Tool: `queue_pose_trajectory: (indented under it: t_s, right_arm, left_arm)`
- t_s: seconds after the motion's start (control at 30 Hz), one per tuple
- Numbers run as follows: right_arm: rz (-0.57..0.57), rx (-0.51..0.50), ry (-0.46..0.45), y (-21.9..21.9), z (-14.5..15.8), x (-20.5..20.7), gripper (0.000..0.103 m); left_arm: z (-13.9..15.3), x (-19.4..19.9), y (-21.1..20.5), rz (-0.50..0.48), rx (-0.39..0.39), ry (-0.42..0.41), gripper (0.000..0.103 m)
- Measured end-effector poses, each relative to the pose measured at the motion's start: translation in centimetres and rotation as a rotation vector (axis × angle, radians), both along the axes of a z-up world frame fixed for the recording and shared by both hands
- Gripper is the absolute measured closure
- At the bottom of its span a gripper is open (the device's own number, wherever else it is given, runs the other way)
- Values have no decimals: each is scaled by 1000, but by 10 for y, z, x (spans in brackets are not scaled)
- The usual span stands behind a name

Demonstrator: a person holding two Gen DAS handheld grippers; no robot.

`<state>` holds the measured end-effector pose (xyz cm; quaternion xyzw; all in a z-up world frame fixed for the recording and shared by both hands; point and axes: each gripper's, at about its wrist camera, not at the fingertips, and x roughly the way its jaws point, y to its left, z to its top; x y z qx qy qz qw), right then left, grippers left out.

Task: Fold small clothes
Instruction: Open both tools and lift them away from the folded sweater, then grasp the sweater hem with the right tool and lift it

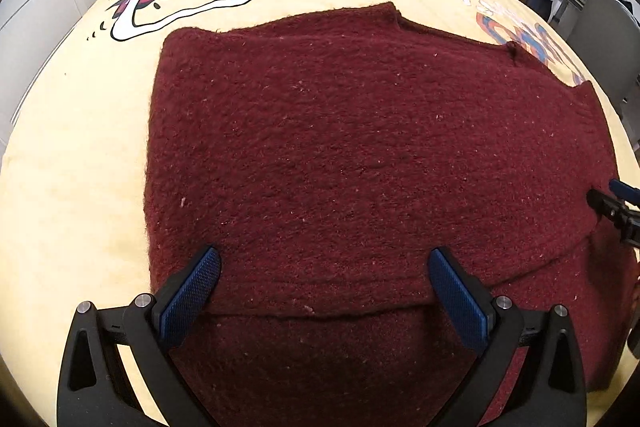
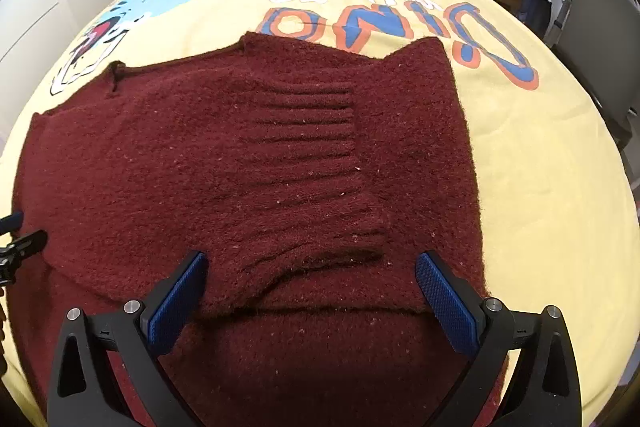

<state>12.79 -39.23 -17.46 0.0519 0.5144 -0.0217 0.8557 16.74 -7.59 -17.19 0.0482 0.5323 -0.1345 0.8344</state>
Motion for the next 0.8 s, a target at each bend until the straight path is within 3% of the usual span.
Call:
queue_pose_trajectory:
  t_s: [0.17, 0.37, 0.53, 0.67, 0.8]
  right_arm:
    - [18, 2, -25, -1, 32, -26, 0]
    - [6, 57, -36, -15, 56, -86, 0]
    - [-32, 45, 30, -22, 43, -139, 0]
    - [-66, 82, 81, -27, 24, -170, 0]
    - [-68, 68, 146, -26, 3, -191, 0]
  left_arm:
    - [18, 0, -1, 17, -1, 27, 1]
    - [60, -42, 22, 41, -38, -3, 1]
    - [63, -88, 49, 67, -36, 22, 1]
    - [46, -125, 61, 87, 15, 67, 1]
    - [25, -148, 62, 85, 13, 134, 1]
